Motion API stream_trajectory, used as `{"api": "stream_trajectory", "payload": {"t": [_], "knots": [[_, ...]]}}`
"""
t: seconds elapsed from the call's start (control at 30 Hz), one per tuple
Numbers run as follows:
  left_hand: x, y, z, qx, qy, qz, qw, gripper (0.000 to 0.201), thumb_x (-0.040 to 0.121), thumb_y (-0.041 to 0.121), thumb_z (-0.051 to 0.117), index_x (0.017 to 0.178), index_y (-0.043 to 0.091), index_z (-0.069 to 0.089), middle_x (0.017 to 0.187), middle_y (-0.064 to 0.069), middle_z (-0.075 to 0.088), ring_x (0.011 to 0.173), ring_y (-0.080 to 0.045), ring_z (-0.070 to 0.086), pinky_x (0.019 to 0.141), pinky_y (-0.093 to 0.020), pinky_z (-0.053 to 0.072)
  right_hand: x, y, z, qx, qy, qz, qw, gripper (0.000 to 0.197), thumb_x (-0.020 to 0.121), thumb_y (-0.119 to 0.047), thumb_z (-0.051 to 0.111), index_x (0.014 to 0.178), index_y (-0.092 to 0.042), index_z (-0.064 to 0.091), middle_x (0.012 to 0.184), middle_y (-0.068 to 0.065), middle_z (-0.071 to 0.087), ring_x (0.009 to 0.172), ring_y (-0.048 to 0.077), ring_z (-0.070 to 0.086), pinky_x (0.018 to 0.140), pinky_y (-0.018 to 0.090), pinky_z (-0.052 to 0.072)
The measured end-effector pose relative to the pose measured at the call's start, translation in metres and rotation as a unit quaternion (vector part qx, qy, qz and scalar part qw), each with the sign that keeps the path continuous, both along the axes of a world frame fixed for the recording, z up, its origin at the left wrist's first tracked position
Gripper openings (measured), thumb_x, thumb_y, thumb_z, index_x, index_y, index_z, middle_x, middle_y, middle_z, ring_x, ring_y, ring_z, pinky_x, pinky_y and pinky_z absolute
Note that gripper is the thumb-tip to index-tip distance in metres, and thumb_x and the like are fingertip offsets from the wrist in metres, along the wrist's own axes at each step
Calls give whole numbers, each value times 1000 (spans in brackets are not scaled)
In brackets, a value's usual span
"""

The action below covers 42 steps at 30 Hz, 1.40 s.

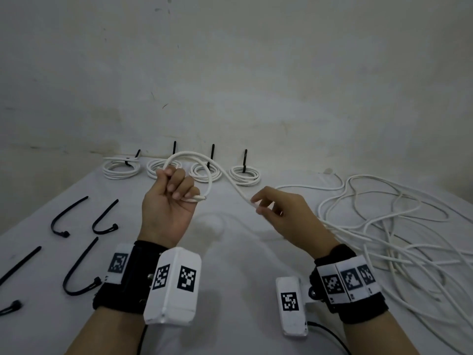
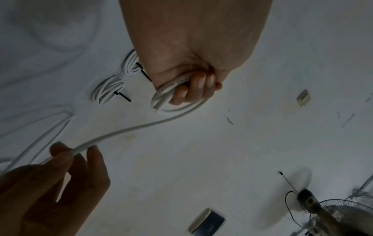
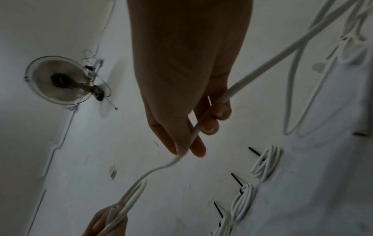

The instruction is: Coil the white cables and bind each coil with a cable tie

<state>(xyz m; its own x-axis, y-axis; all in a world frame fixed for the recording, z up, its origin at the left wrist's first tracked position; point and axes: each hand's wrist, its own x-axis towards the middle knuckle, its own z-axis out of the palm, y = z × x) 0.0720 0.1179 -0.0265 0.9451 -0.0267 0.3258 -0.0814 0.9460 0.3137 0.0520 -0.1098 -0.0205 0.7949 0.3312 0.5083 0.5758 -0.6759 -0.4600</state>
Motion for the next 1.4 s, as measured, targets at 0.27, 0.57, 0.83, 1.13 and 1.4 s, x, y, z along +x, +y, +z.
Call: {"api": "stream_trajectory", "payload": {"t": [0.27,0.57,0.83,1.13,1.4], "knots": [[-2,-12,1,86,17,61,994,23,90,34,36,74,18,40,52,7,34,43,-5,32,45,-16,35,-21,25,18,-170,12,108,980,32,89,-3,60,116,-18,68,95,-6,65,83,12,60,74,30,50],[-15,-38,-1,261,-28,35,964,24,94,32,32,78,14,35,56,3,35,46,-9,33,46,-19,34,-35,40,48,-204,-47,141,968,20,87,-8,62,102,-18,70,91,-6,70,79,10,61,71,37,51],[-23,-44,-5,397,-43,-8,917,35,101,31,26,102,2,46,71,-11,47,58,-14,46,54,-23,42,-27,36,58,-112,-58,130,984,19,80,-14,72,80,-9,54,70,-6,54,64,12,48,57,30,41],[-20,-38,-3,230,-7,-116,966,36,94,30,33,72,11,56,47,3,31,33,-3,25,40,-17,18,-2,10,49,18,-64,68,995,6,87,-12,67,86,-18,65,71,-9,57,65,7,52,60,13,39],[-28,-45,0,228,42,-165,959,40,87,34,37,58,15,55,40,8,26,31,-3,15,34,-16,18,9,6,56,91,-83,41,992,8,89,-10,64,82,-15,63,72,-8,59,58,7,45,55,11,33]]}}
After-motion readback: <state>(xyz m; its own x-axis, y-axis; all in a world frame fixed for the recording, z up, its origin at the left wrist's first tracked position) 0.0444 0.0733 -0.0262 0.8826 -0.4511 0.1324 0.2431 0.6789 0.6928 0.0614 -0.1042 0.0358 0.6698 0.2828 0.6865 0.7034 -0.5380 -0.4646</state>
